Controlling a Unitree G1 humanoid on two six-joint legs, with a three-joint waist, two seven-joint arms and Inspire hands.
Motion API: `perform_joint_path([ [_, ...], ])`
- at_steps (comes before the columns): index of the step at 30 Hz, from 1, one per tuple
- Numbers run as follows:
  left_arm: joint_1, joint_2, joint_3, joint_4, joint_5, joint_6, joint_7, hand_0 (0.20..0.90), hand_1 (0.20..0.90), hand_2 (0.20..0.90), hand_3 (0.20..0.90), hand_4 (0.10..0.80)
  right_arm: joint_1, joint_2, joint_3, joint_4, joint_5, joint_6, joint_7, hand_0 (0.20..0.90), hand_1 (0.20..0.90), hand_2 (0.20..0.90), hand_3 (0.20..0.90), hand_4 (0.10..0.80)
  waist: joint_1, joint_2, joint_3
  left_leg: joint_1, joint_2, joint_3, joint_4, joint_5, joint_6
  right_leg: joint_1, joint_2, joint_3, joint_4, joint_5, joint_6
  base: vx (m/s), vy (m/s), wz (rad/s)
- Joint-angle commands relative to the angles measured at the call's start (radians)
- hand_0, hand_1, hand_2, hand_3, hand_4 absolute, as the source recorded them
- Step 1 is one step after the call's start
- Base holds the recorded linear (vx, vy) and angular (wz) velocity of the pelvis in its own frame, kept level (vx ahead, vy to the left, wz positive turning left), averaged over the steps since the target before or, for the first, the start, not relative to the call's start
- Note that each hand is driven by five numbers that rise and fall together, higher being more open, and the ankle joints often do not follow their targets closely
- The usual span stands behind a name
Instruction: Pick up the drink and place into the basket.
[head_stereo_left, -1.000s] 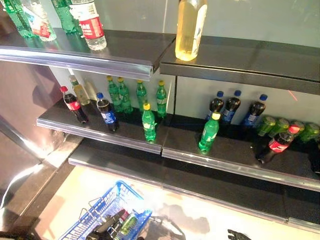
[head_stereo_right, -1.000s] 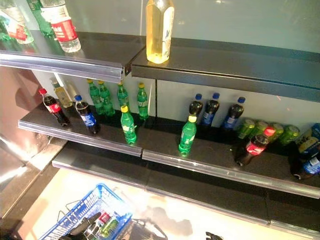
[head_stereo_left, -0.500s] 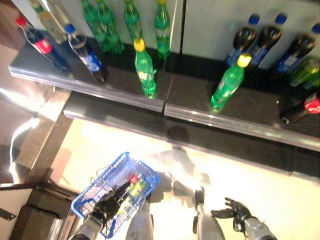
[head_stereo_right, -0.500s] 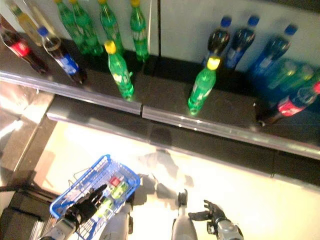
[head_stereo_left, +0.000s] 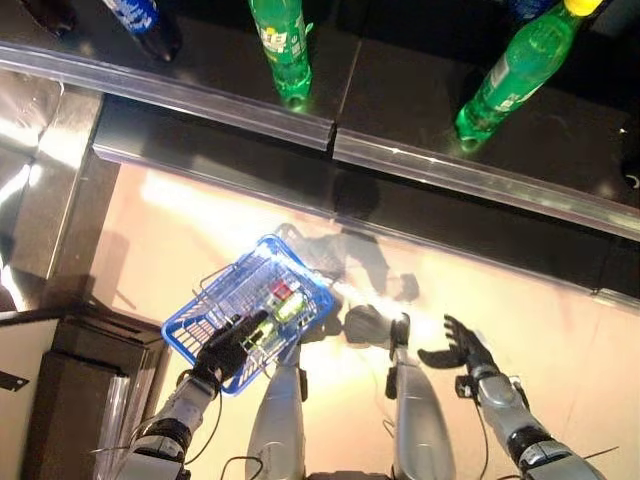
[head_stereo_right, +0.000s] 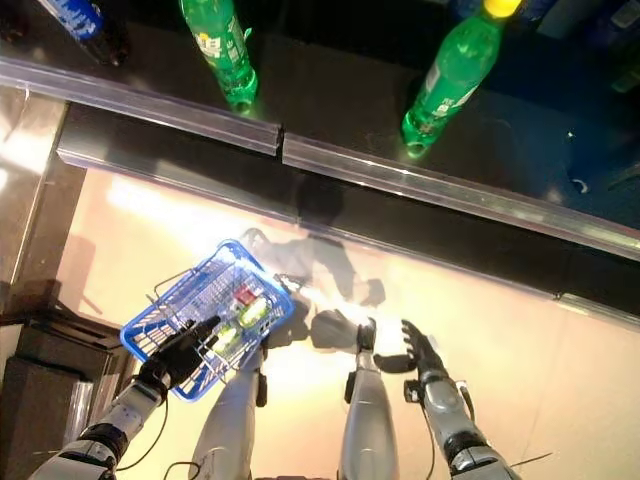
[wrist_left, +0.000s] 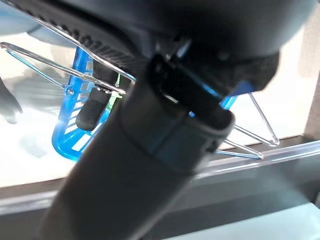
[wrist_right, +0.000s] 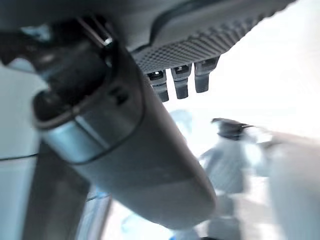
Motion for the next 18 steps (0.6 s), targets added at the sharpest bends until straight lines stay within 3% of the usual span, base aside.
perform_joint_path([
  [1, 0.049, -0.064, -0.011, -0.154, -0.078, -0.006, -0.105, 0.300, 0.300, 0.300, 0.200, 0.100, 0.021, -0.076, 0.042, -0.223, -0.079, -0.064, -0.089, 0.900, 0.900, 0.900, 0.900, 0.800, 0.001, -0.038, -0.043, -0.055, -0.042, -0.036, 0.197, -0.139, 0.046, -0.036, -0.001, 0.027, 0.063, -0.009, 0.006, -0.035, -0.028, -0.01],
  [9, 0.097, -0.048, -0.020, -0.229, -0.081, -0.016, -0.073, 0.300, 0.300, 0.300, 0.200, 0.100, 0.052, -0.156, 0.026, -0.581, -0.219, -0.119, -0.228, 0.900, 0.900, 0.900, 0.900, 0.800, -0.014, -0.038, -0.044, -0.046, -0.050, -0.023, 0.184, -0.143, 0.052, -0.031, -0.003, 0.017, 0.047, -0.008, 0.011, -0.016, -0.004, -0.01],
  [18, 0.124, -0.043, -0.007, -0.224, -0.070, -0.022, -0.102, 0.300, 0.300, 0.300, 0.200, 0.100, 0.064, -0.234, -0.073, -0.759, -0.332, -0.201, -0.434, 0.900, 0.900, 0.900, 0.900, 0.800, -0.028, -0.036, -0.042, -0.040, -0.041, -0.004, 0.190, -0.154, 0.056, -0.019, -0.007, 0.012, 0.042, -0.016, 0.012, 0.000, 0.000, 0.00],
])
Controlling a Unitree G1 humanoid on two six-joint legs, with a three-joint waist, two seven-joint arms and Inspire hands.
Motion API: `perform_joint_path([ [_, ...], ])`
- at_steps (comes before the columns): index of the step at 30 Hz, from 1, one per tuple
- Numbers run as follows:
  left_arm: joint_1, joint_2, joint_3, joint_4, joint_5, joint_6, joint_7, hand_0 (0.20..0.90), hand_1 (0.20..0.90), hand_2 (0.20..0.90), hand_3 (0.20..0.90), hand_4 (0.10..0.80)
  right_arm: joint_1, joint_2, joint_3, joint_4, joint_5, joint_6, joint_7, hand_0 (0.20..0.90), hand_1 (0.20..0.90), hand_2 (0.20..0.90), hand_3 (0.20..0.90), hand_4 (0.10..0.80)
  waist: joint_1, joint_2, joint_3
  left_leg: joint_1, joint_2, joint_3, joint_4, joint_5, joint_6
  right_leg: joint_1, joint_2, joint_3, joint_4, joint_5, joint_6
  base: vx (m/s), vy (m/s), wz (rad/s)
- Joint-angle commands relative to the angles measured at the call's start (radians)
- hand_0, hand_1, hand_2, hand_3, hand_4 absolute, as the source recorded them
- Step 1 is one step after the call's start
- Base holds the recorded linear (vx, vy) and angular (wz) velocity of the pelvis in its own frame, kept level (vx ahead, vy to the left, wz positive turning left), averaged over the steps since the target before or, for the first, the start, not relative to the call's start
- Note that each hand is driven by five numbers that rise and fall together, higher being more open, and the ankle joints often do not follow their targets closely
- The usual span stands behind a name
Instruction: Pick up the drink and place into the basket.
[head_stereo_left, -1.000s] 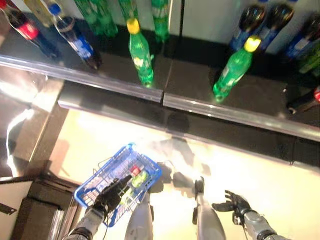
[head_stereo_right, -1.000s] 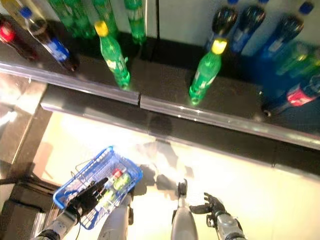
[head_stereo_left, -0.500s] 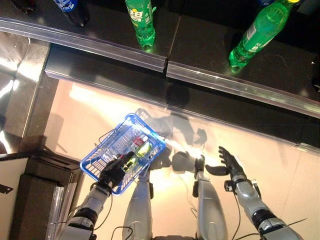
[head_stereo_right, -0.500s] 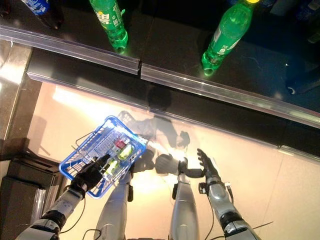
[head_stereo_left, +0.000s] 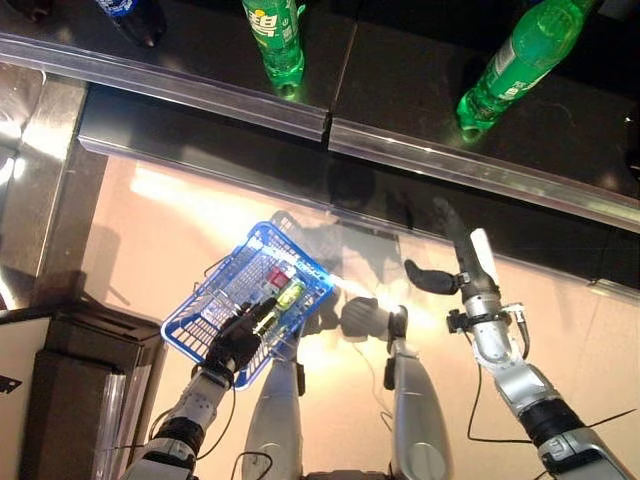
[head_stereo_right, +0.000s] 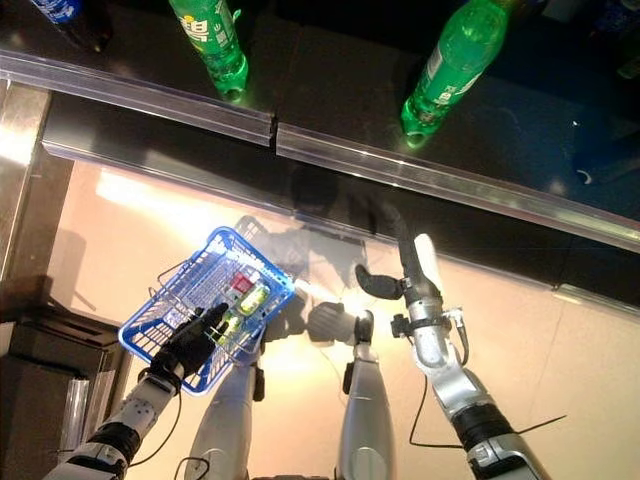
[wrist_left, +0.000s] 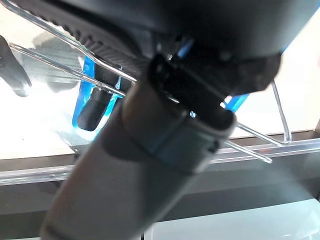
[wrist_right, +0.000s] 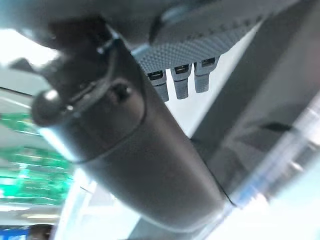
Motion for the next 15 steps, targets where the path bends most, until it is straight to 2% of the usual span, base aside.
perform_joint_path([
  [1, 0.093, -0.015, -0.001, -0.118, -0.037, -0.012, -0.123, 0.300, 0.300, 0.300, 0.200, 0.100, 0.030, -0.076, -0.096, -0.165, 0.001, -0.129, -0.122, 0.900, 0.900, 0.900, 0.900, 0.800, -0.011, -0.014, -0.053, -0.027, -0.025, -0.011, 0.186, -0.151, 0.052, 0.004, 0.008, -0.003, 0.025, -0.009, 0.005, 0.000, 0.000, 0.00],
  [9, 0.110, -0.013, 0.021, -0.110, -0.016, -0.008, -0.139, 0.300, 0.300, 0.300, 0.200, 0.100, 0.023, -0.068, -0.216, -0.241, 0.135, -0.213, -0.142, 0.900, 0.900, 0.900, 0.900, 0.800, -0.013, -0.014, -0.044, -0.013, -0.016, -0.002, 0.177, -0.155, 0.052, 0.024, 0.013, -0.010, 0.013, -0.014, 0.000, 0.019, 0.009, -0.02],
  [15, 0.103, -0.011, 0.036, -0.108, -0.005, 0.005, -0.133, 0.300, 0.300, 0.300, 0.200, 0.100, -0.007, -0.075, -0.267, -0.285, 0.171, -0.231, -0.144, 0.900, 0.900, 0.900, 0.900, 0.800, -0.010, -0.018, -0.038, -0.002, -0.015, -0.001, 0.171, -0.155, 0.052, 0.041, 0.014, -0.017, 0.002, -0.013, -0.002, 0.009, 0.007, -0.03],
])
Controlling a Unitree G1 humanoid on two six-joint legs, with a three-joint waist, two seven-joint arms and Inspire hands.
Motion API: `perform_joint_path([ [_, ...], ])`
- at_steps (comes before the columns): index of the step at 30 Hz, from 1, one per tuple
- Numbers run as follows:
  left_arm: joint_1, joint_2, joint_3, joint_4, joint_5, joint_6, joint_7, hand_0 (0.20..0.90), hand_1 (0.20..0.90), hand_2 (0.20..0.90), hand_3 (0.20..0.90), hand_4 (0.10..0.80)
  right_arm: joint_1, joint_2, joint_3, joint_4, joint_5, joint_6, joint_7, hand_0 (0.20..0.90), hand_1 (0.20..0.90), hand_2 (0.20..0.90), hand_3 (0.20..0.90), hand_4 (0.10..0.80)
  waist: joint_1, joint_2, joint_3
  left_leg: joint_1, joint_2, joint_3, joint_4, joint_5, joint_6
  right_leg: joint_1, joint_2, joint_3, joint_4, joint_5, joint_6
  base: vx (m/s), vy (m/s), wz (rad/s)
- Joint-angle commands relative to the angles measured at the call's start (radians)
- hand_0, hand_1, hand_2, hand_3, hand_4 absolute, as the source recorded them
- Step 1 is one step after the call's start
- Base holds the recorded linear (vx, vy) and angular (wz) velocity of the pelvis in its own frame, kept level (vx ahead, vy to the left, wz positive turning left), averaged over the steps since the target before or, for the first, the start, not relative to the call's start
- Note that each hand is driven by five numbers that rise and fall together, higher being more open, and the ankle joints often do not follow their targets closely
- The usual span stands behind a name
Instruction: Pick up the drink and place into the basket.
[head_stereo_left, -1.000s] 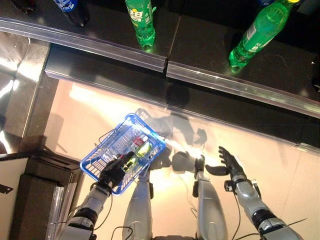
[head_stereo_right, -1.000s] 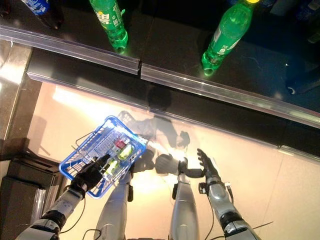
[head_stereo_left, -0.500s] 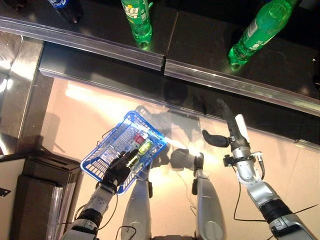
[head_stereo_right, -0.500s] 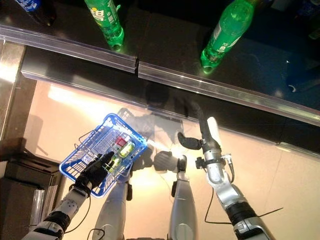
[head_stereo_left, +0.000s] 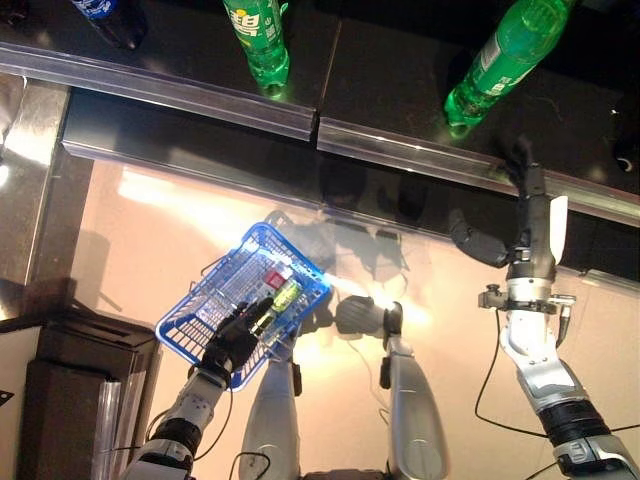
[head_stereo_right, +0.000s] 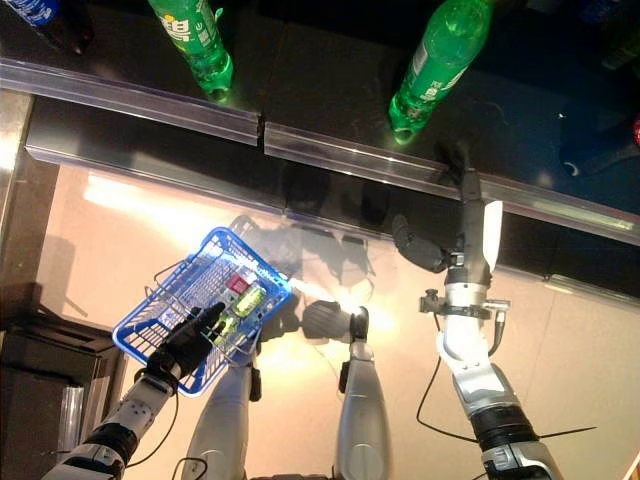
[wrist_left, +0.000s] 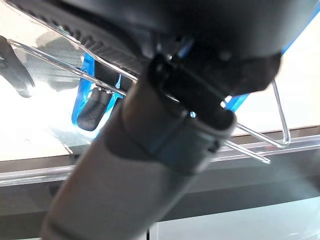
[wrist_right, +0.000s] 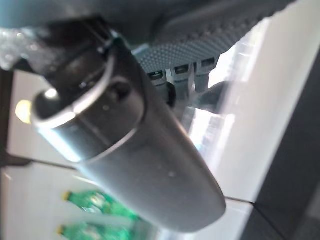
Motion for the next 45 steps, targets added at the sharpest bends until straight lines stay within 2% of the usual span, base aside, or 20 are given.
perform_joint_path([
  [1, 0.090, -0.014, 0.015, -0.103, -0.005, 0.000, -0.128, 0.300, 0.300, 0.300, 0.200, 0.100, -0.043, -0.077, -0.088, -0.141, 0.044, -0.117, -0.052, 0.900, 0.900, 0.900, 0.900, 0.800, 0.006, -0.010, -0.042, -0.009, -0.018, -0.016, 0.172, -0.151, 0.049, 0.027, 0.010, -0.024, 0.039, -0.035, -0.003, 0.000, 0.000, 0.00],
  [13, 0.095, -0.006, 0.014, -0.125, 0.007, 0.015, -0.117, 0.300, 0.300, 0.300, 0.200, 0.100, -0.151, -0.134, -0.119, -0.136, 0.124, -0.086, -0.023, 0.900, 0.900, 0.900, 0.900, 0.800, 0.030, -0.004, -0.033, 0.006, -0.024, -0.018, 0.166, -0.150, 0.051, 0.056, 0.005, -0.046, 0.022, -0.033, -0.007, 0.000, 0.000, 0.00],
  [24, 0.083, 0.003, -0.013, -0.123, 0.015, 0.018, -0.118, 0.300, 0.300, 0.300, 0.200, 0.100, -0.273, -0.168, -0.125, -0.053, 0.454, -0.055, 0.186, 0.900, 0.900, 0.900, 0.900, 0.800, 0.051, 0.003, -0.032, 0.022, -0.029, -0.019, 0.153, -0.146, 0.051, 0.075, 0.000, -0.060, 0.008, -0.031, -0.011, 0.003, -0.001, 0.00],
  [31, 0.076, 0.011, -0.023, -0.117, 0.021, 0.023, -0.117, 0.300, 0.300, 0.300, 0.200, 0.100, -0.335, -0.166, -0.131, 0.009, 0.670, 0.012, 0.364, 0.900, 0.900, 0.900, 0.900, 0.800, 0.064, 0.006, -0.032, 0.027, -0.032, -0.020, 0.155, -0.147, 0.052, 0.082, -0.004, -0.069, 0.011, -0.032, -0.012, 0.006, 0.000, 0.02],
  [45, 0.066, 0.026, -0.046, -0.102, 0.048, 0.033, -0.125, 0.300, 0.300, 0.300, 0.200, 0.100, -0.445, -0.195, -0.112, 0.177, 0.797, 0.096, 0.452, 0.900, 0.900, 0.900, 0.900, 0.800, 0.087, 0.004, -0.034, 0.041, -0.034, -0.025, 0.142, -0.143, 0.054, 0.097, -0.003, -0.079, -0.003, -0.022, -0.010, 0.003, -0.004, 0.02],
])
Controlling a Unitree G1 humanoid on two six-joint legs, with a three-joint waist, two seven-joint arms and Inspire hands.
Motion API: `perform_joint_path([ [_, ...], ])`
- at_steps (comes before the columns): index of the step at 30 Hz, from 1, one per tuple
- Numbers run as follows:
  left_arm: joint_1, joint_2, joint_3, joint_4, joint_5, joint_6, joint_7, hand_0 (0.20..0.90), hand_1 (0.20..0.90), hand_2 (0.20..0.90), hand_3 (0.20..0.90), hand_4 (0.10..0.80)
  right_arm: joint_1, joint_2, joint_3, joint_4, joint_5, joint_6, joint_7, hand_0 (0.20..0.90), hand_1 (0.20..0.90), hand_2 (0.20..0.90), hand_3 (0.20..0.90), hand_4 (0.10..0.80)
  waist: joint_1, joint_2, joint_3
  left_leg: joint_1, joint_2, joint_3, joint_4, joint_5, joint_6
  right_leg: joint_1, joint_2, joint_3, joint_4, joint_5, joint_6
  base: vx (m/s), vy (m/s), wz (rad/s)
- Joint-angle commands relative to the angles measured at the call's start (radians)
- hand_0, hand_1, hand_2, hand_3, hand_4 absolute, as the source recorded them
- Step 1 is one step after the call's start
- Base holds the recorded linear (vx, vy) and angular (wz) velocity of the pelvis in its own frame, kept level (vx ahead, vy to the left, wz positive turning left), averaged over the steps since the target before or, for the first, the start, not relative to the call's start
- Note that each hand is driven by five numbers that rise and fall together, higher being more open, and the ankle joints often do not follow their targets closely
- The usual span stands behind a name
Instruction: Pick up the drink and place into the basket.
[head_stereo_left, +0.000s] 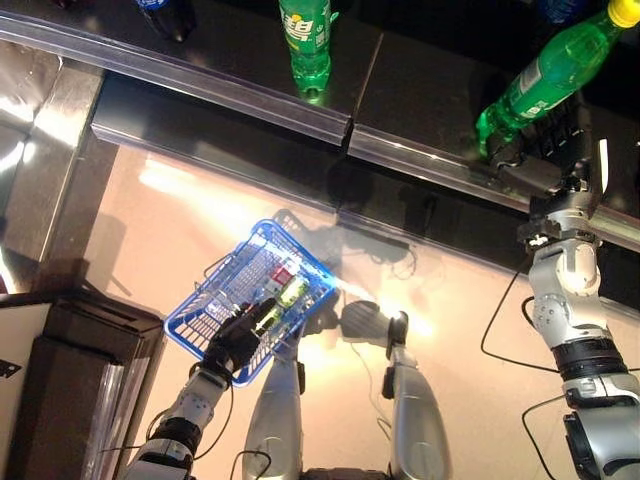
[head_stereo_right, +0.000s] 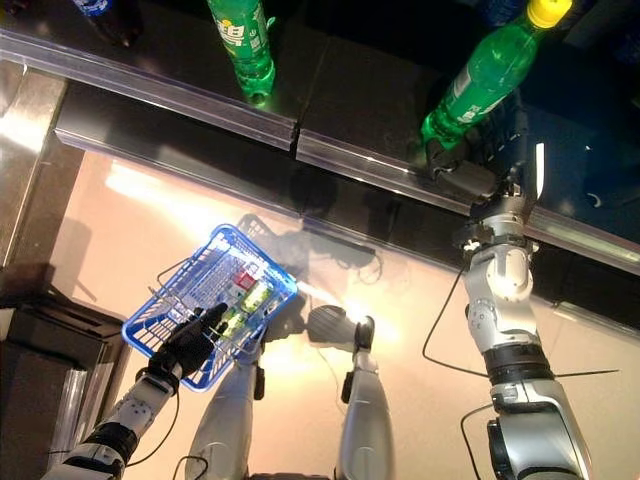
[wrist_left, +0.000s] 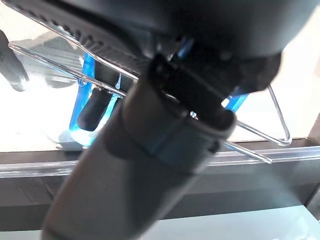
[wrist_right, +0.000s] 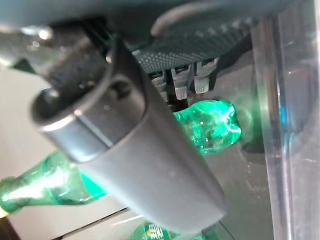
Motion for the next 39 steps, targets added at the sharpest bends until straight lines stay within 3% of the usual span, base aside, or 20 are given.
perform_joint_path([
  [1, 0.066, 0.026, -0.046, -0.097, 0.028, 0.011, -0.126, 0.300, 0.300, 0.300, 0.200, 0.100, -0.123, -0.122, -0.080, -0.027, 0.051, -0.062, 0.031, 0.900, 0.900, 0.900, 0.900, 0.800, 0.008, 0.001, -0.051, -0.001, -0.032, -0.007, 0.141, -0.140, 0.052, 0.007, -0.003, -0.050, 0.059, -0.049, -0.011, 0.000, 0.000, 0.00],
  [29, 0.052, 0.065, -0.092, -0.097, 0.044, 0.037, -0.136, 0.300, 0.300, 0.300, 0.200, 0.100, -0.372, -0.171, 0.091, 0.196, 0.033, 0.036, 0.089, 0.900, 0.900, 0.900, 0.900, 0.800, 0.056, 0.011, -0.054, 0.033, -0.044, -0.019, 0.128, -0.139, 0.052, 0.045, -0.016, -0.076, 0.037, -0.035, -0.006, 0.006, 0.001, 0.02],
  [30, 0.051, 0.066, -0.094, -0.096, 0.045, 0.035, -0.136, 0.300, 0.300, 0.300, 0.200, 0.100, -0.377, -0.168, 0.097, 0.195, 0.030, 0.036, 0.092, 0.829, 0.829, 0.829, 0.818, 0.718, 0.057, 0.011, -0.054, 0.033, -0.045, -0.020, 0.129, -0.140, 0.052, 0.044, -0.016, -0.077, 0.038, -0.035, -0.006, 0.000, 0.000, 0.00],
  [31, 0.051, 0.067, -0.095, -0.095, 0.045, 0.037, -0.137, 0.300, 0.300, 0.300, 0.200, 0.100, -0.381, -0.169, 0.103, 0.193, 0.030, 0.037, 0.094, 0.829, 0.829, 0.829, 0.818, 0.718, 0.058, 0.010, -0.054, 0.034, -0.044, -0.019, 0.130, -0.140, 0.052, 0.045, -0.017, -0.078, 0.038, -0.035, -0.006, 0.000, 0.000, 0.00],
  [32, 0.051, 0.068, -0.095, -0.095, 0.045, 0.037, -0.137, 0.300, 0.300, 0.300, 0.200, 0.100, -0.388, -0.170, 0.108, 0.189, 0.029, 0.041, 0.097, 0.533, 0.533, 0.533, 0.472, 0.372, 0.058, 0.010, -0.055, 0.035, -0.044, -0.020, 0.130, -0.140, 0.052, 0.046, -0.017, -0.078, 0.038, -0.035, -0.006, 0.000, 0.000, 0.00],
  [33, 0.052, 0.069, -0.095, -0.091, 0.046, 0.039, -0.142, 0.300, 0.300, 0.300, 0.200, 0.100, -0.392, -0.171, 0.113, 0.187, 0.029, 0.042, 0.100, 0.300, 0.300, 0.300, 0.200, 0.100, 0.059, 0.011, -0.056, 0.035, -0.044, -0.020, 0.131, -0.140, 0.052, 0.047, -0.018, -0.078, 0.038, -0.036, -0.006, 0.000, 0.000, 0.00],
  [39, 0.055, 0.063, -0.102, -0.093, 0.053, 0.036, -0.144, 0.300, 0.300, 0.300, 0.200, 0.100, -0.404, -0.158, 0.124, 0.177, 0.006, 0.045, 0.094, 0.300, 0.300, 0.300, 0.200, 0.100, 0.063, 0.011, -0.055, 0.038, -0.045, -0.020, 0.128, -0.138, 0.052, 0.051, -0.017, -0.081, 0.036, -0.034, -0.007, 0.000, 0.000, 0.00],
])
